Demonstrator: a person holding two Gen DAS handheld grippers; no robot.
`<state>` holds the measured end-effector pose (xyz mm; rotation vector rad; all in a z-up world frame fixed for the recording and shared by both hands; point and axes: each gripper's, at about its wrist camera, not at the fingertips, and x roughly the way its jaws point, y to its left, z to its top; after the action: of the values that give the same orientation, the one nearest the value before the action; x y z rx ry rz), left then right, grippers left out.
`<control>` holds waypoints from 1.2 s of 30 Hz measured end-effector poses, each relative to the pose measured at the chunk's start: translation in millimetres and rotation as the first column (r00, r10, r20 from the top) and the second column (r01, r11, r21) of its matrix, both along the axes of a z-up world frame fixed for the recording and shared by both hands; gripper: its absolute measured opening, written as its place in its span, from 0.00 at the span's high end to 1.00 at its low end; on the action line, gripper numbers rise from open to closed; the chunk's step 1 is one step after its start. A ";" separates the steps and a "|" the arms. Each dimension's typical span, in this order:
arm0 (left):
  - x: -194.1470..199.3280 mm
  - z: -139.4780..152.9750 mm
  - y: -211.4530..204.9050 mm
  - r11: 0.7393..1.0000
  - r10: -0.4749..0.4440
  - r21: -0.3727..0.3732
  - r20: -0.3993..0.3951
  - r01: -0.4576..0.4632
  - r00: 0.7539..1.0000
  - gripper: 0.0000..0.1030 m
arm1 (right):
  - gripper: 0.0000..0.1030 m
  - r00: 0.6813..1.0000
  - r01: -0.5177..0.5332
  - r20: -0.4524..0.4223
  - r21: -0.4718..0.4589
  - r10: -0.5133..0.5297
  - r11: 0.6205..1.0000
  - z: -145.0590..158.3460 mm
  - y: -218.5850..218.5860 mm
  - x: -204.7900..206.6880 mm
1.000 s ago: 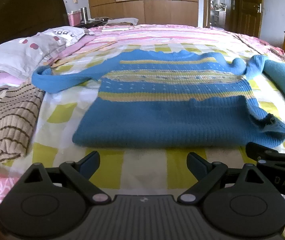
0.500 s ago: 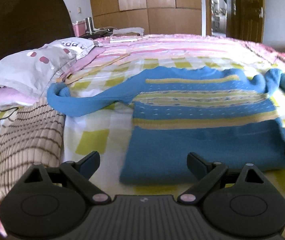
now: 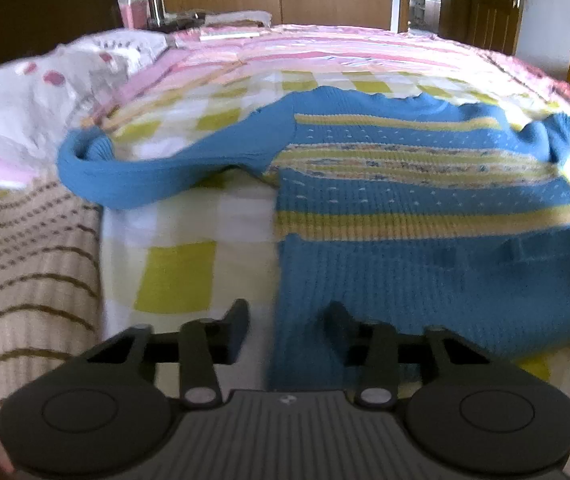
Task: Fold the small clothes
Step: 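Lower both grippers onto the sweater hem and close them on it, then pull the hem with both grippers to straighten the sweater body flat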
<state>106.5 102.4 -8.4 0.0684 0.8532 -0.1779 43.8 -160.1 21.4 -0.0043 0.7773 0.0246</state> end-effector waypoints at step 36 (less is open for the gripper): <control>-88.7 61.3 21.4 0.971 -0.192 -0.126 0.089 0.203 0.977 0.74 | 0.89 0.894 -0.428 -0.200 -0.105 0.402 0.898 27.4 -11.1 -88.3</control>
<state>17.9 123.8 52.9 0.0337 0.7556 -0.4172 -44.5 -171.2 48.8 -0.3144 0.9403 0.3813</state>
